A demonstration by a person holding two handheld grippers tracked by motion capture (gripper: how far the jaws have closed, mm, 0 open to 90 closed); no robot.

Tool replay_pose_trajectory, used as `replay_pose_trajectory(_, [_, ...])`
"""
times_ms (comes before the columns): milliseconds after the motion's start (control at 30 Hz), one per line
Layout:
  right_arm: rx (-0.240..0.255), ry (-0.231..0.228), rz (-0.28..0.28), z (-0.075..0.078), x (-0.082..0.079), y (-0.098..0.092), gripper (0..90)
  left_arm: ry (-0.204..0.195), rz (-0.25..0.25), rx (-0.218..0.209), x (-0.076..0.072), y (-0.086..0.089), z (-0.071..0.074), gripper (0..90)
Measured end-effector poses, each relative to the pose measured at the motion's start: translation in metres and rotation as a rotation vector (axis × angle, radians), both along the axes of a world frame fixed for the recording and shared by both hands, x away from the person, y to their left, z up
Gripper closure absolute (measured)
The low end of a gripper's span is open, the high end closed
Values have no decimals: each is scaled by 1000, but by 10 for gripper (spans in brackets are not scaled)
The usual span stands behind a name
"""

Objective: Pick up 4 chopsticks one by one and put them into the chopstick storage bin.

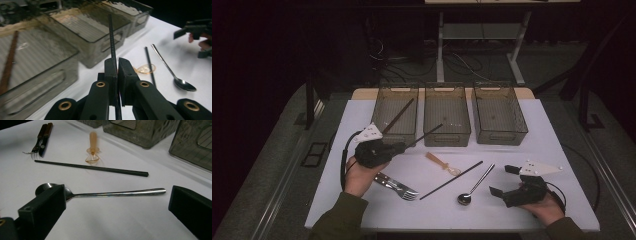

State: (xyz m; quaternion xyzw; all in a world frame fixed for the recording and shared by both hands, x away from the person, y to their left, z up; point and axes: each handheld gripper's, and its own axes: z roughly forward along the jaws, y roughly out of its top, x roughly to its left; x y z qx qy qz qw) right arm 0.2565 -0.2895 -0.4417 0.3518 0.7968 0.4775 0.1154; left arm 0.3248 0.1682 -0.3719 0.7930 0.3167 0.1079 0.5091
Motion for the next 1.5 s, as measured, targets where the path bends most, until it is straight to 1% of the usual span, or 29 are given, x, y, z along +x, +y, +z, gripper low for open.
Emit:
replay_pose_trajectory(167, [-1,2,1,0,0,1,12,-1,54,2,6,13,-1,858])
replay_pose_trajectory(200, [-1,2,0,0,0,1,12,0,63,7,7,16,-1,858])
replay_pose_trajectory(400, [-1,2,0,0,0,1,13,-12,120,19,17,26,-1,859])
replay_pose_trajectory(567, [1,3,-3,-1,0,1,12,-13,165,35,30,32,-3,858])
replay_pose_trajectory(700, [2,3,-6,0,0,0,12,0,203,42,44,37,-6,858])
replay_pose_trajectory(767, [2,3,-6,0,0,0,12,1,212,49,51,40,-6,858])
replay_pose_trajectory(800, [2,2,-6,0,0,0,12,4,223,43,54,40,-5,858])
replay_pose_trajectory(900, [2,4,-8,-1,0,0,12,12,238,51,65,41,-3,858])
replay_pose_trajectory(1100, [3,4,-7,-1,0,0,12,30,261,40,86,43,0,858])
replay_pose_trajectory(1200, [3,3,-8,-1,0,0,12,45,270,47,97,42,-2,858])
replay_pose_trajectory(1267, [3,4,-7,-1,0,0,12,54,283,38,104,41,-3,857])
replay_pose_trajectory(1500, [7,6,-7,-1,0,0,12,91,320,35,125,35,-10,857])
